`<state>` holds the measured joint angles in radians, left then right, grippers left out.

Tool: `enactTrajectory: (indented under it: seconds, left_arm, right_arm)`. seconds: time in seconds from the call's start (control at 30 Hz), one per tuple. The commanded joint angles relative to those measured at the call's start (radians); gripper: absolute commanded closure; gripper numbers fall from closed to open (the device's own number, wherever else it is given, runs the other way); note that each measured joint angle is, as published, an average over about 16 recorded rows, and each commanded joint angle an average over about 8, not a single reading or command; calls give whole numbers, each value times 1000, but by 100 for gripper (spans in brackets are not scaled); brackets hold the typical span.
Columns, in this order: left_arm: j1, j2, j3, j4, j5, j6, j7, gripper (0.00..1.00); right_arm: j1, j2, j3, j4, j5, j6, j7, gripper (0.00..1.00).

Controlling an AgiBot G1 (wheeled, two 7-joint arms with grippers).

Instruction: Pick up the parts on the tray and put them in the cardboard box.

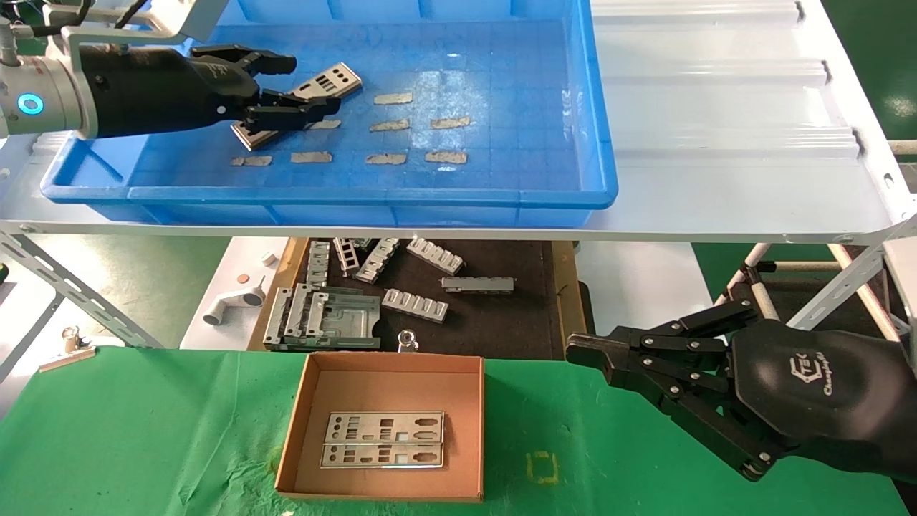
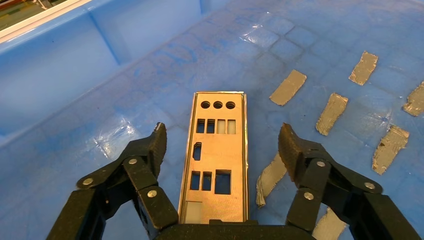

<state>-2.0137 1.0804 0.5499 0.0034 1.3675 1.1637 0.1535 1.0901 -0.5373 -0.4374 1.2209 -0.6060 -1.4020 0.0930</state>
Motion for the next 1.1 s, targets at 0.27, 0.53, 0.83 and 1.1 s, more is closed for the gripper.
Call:
enactTrajectory:
  seconds: [0.27, 0.53, 0.83, 1.1]
  left_arm:
    - [2, -1, 1, -1, 1, 3, -2, 100]
    - [4, 1, 1, -1, 2, 0, -2, 100]
    - [4, 1, -1, -3, -2, -8, 0, 100]
    - [4, -1, -5, -5, -6, -11, 5, 100]
  right_arm:
    - [0, 0, 0, 0, 0, 0, 0, 100]
    - [0, 0, 0, 0, 0, 0, 0, 100]
    - [0, 0, 0, 0, 0, 0, 0, 100]
    - [0, 0, 0, 0, 0, 0, 0, 100]
